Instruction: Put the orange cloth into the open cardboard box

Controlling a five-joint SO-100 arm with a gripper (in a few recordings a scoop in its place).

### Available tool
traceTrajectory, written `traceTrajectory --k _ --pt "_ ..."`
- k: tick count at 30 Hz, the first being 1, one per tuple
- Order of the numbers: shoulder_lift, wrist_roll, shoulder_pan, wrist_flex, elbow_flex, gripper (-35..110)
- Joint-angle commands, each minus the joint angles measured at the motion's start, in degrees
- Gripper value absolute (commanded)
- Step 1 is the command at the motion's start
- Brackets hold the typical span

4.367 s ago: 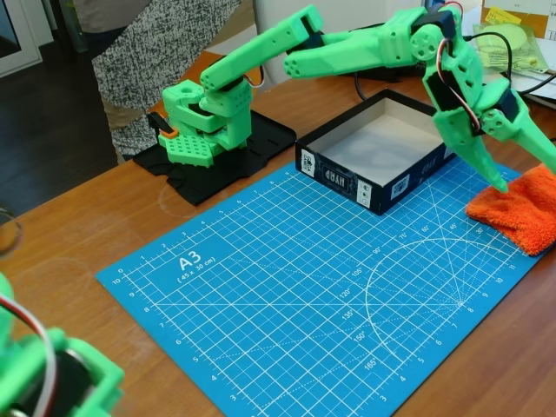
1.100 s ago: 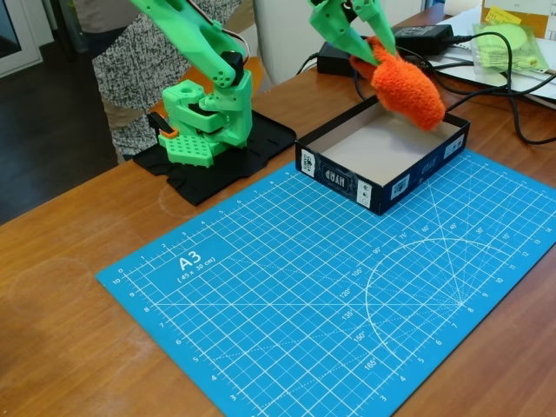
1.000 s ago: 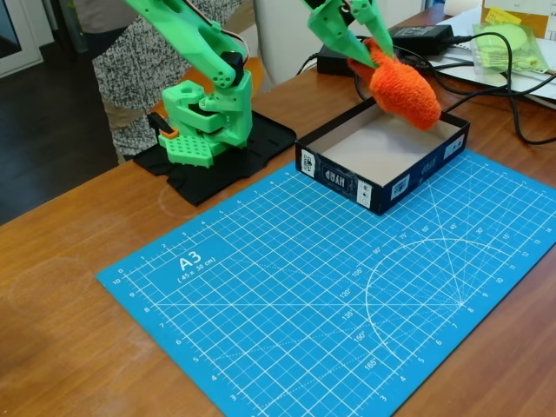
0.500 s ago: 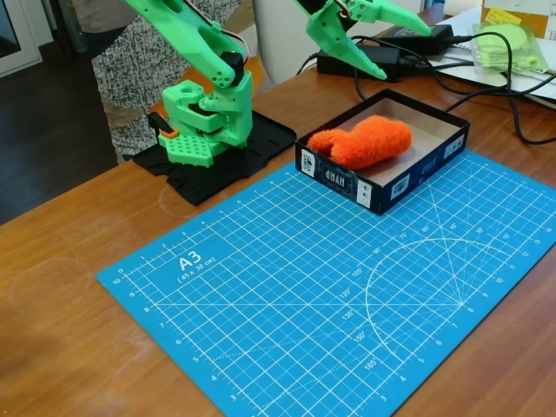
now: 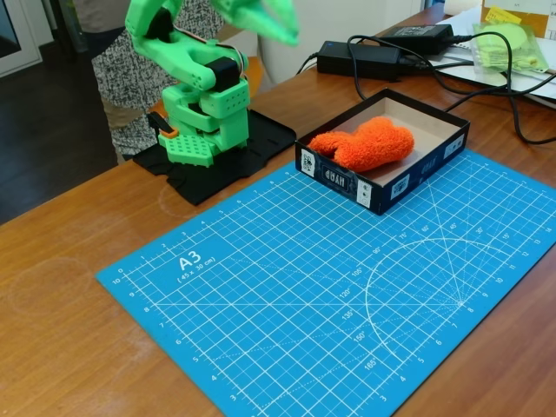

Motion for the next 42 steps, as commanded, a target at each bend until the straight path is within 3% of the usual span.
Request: traceTrajectory --k 1,7,10,15,42 --pt "4.75 -2.37 0.18 -1.23 12.48 0" --pt "4.92 3.87 -0.44 -11.69 31.38 0" --pt "4.92 5.1 -3.87 -9.32 34.19 0" --pt "5.01 4.57 -1.05 -9.4 37.97 0" --pt "4.92 4.83 2.2 -8.61 38.67 0"
